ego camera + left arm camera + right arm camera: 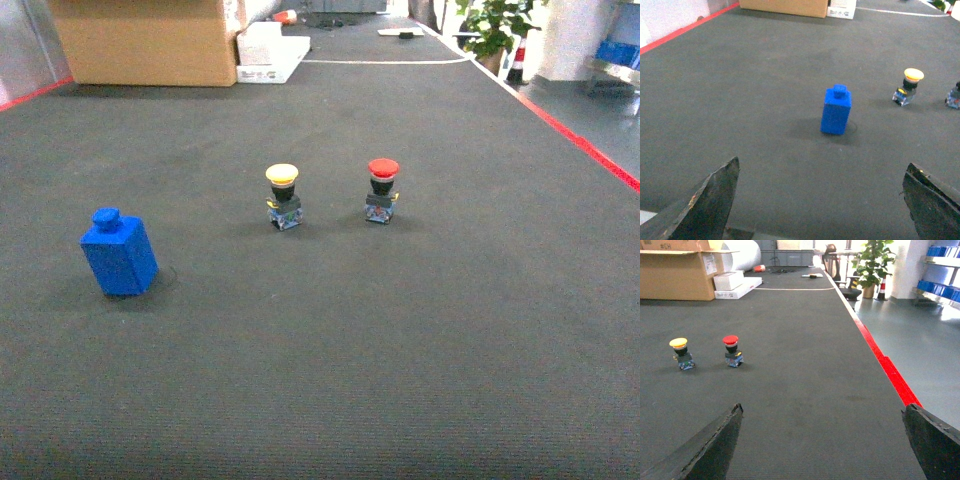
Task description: Pick blue part to blue bin on bottom shelf
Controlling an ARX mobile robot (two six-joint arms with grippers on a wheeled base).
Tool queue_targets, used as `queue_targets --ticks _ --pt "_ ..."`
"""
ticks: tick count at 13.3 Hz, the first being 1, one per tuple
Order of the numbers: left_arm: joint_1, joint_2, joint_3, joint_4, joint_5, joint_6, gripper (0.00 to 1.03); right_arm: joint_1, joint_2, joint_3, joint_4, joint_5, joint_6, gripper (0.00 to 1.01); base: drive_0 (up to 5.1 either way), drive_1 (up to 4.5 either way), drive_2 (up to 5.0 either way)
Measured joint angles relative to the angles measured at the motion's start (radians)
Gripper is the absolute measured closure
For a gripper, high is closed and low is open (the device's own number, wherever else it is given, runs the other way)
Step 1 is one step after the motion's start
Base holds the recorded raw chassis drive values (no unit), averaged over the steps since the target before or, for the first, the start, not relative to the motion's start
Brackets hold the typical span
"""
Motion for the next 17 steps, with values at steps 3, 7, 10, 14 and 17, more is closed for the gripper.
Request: queue_targets --ticks 3,7,10,14,17 --pt "0.022 0.611 0.083 0.580 0.103 -0.024 0.05 0.000 0.000 0.000 0.000 0.000 0.000 0.03 0.0 0.00 0.0" --pt "0.029 1.344 0.295 0.977 0.218 -0.021 0.05 0.000 0.000 0.000 0.000 0.000 0.000 0.03 0.0 0.00 0.0" --pt "0.050 1.598 0.419 1.027 0.241 0.003 0.05 0.000 0.000 0.000 0.000 0.000 0.000 0.03 0.0 0.00 0.0" --pt "0.076 1.789 0.602 1.015 0.249 0.013 0.05 0.000 0.000 0.000 0.000 0.000 0.000 0.03 0.0 0.00 0.0" --pt "0.082 1.896 0.730 0.983 0.275 0.025 0.05 0.000 0.000 0.000 0.000 0.000 0.000 0.03 0.0 0.00 0.0"
